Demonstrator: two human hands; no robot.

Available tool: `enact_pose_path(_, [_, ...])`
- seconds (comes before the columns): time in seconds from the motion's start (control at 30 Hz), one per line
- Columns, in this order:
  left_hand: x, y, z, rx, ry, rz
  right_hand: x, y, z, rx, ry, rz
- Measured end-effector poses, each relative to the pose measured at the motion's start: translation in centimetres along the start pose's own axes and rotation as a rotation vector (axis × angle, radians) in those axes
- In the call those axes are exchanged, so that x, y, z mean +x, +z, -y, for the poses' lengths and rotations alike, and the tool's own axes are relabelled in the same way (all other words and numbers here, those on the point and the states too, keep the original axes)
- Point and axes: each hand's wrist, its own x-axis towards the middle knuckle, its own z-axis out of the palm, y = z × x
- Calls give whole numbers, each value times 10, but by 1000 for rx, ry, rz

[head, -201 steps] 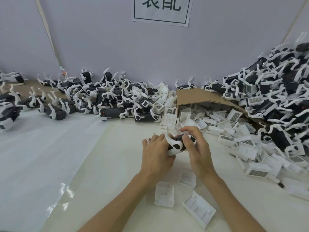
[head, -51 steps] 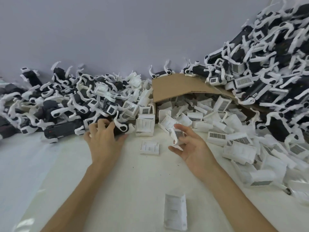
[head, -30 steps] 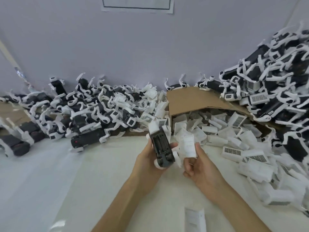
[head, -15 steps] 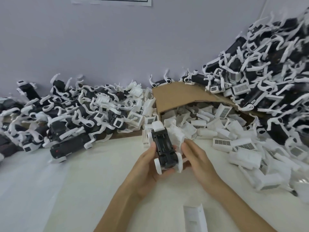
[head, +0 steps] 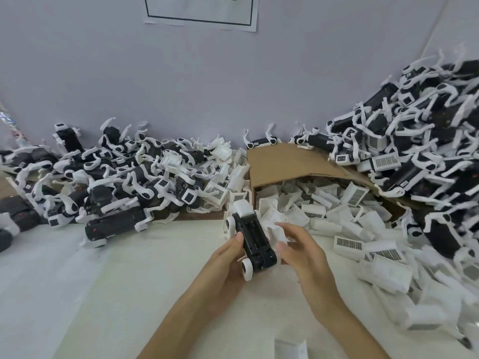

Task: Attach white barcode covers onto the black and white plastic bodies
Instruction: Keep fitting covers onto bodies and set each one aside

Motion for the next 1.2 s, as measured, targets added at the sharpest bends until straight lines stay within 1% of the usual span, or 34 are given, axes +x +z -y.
enact_pose_path(0.1, [0, 1, 0, 13, -7, -2, -3, 3, 0, -125, -77, -97])
enact_pose_path(0.37, [3, -5, 2, -35, -25, -18, -7, 6, -4, -175, -173, -218])
enact_pose_path(0.53, [5, -5, 3, -80, -34, -45, 1, -8, 0, -79, -137, -353])
enact_pose_path(0.7, [3, 2, 2, -55, -19, -15, 4, -17, 7, -22, -221, -450])
enact_pose_path(0.83, [1, 5, 0, -21, -5, 27, -4, -7, 6, -135, -318, -400])
enact_pose_path(0.97, [1, 4, 2, 15, -13, 76, -9, 4, -1, -339, -416, -272])
enact_pose_path(1.07, [0, 2, 3, -3, 0, 96, -12, 11, -6, -361, -379, -140])
enact_pose_path(1.13, [0, 2, 3, -7, 7, 124, -12, 13, -7, -326, -334, -138])
enact_pose_path(1.2, [1, 1, 3, 17, 11, 163, -10, 12, -5, -271, -262, -180])
